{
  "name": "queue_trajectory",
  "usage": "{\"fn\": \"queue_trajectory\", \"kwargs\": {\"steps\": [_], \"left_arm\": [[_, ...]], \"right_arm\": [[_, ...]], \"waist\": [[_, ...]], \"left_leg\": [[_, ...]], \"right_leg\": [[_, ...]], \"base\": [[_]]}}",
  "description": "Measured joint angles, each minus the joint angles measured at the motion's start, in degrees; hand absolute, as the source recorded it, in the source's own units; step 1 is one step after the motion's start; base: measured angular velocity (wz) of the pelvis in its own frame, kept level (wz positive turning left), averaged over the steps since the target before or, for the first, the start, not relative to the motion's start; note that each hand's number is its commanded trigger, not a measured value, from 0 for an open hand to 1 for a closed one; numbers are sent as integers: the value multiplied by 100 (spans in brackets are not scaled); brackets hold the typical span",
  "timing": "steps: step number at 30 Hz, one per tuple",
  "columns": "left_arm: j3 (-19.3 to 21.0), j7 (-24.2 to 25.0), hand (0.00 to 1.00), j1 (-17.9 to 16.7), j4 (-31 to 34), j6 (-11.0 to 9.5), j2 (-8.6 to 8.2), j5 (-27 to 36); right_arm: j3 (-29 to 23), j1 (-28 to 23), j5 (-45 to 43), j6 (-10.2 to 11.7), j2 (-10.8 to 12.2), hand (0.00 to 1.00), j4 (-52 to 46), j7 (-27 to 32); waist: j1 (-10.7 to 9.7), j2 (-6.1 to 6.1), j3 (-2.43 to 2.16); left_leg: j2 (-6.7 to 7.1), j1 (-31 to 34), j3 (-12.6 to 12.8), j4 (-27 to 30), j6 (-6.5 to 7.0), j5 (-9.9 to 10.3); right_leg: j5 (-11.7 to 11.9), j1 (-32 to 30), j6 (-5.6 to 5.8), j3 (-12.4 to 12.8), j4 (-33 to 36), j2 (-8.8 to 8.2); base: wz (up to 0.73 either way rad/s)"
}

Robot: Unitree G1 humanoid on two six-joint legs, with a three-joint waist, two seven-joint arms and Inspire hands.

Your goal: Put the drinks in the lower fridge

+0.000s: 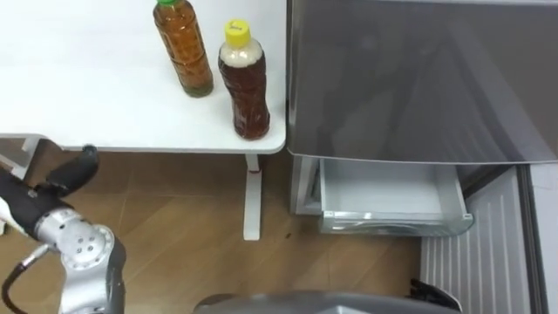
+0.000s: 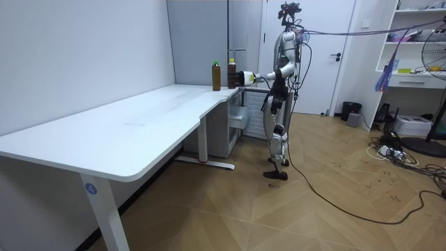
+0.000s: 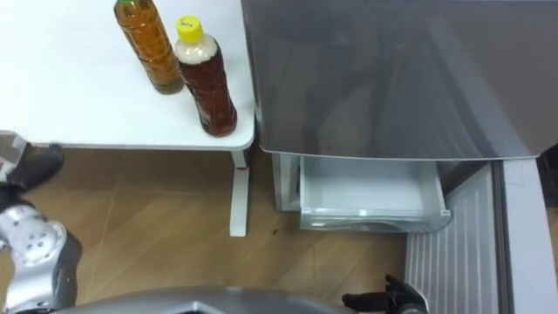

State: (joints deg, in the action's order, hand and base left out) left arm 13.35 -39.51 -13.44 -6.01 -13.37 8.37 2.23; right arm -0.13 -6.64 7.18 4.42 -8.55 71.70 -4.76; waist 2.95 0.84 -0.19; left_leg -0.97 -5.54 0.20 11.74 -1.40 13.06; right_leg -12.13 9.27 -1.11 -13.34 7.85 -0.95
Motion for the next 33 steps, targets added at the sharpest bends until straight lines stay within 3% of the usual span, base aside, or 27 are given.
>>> {"fn": "queue_trajectory", "kwargs": {"steps": [13, 19, 23, 27, 33], "left_arm": [[-137, 807, 0, 41, 1982, -58, -5, -90], [-275, 1287, 0, 274, 2081, -60, -6, -291], [-647, 1795, 0, 370, 2194, -60, -2, -248], [-1029, 2375, 0, 391, 2291, -60, 11, -89], [-1170, 3034, 0, 393, 2441, -54, 11, 268]], "right_arm": [[11, 109, 363, 207, -12, 0, 315, -243], [23, 137, 392, 251, -50, 0, 393, -373], [131, 235, 438, 284, -85, 0, 503, -419], [160, 279, 410, 313, -81, 0, 518, -416], [139, 337, 375, 314, -57, 0, 521, -417]], "waist": [[-162, 4, 33], [-186, -15, 50], [-279, -35, 82], [-361, -31, 81], [-491, -7, 61]], "left_leg": [[14, 78, -41, 3, 1, -1], [16, 84, -42, -6, 1, -1], [18, 21, -42, -16, 1, -1], [17, 24, -39, -16, 1, -1], [12, 125, -39, 2, 3, -2]], "right_leg": [[0, -58, 15, 35, -31, -2], [1, -73, 16, 97, -12, 2], [6, -41, 20, 175, -10, 3], [6, -40, 20, 219, -1, 6], [6, -200, 21, 233, 79, 7]], "base": [[0], [0], [-1], [-3], [-3]]}}
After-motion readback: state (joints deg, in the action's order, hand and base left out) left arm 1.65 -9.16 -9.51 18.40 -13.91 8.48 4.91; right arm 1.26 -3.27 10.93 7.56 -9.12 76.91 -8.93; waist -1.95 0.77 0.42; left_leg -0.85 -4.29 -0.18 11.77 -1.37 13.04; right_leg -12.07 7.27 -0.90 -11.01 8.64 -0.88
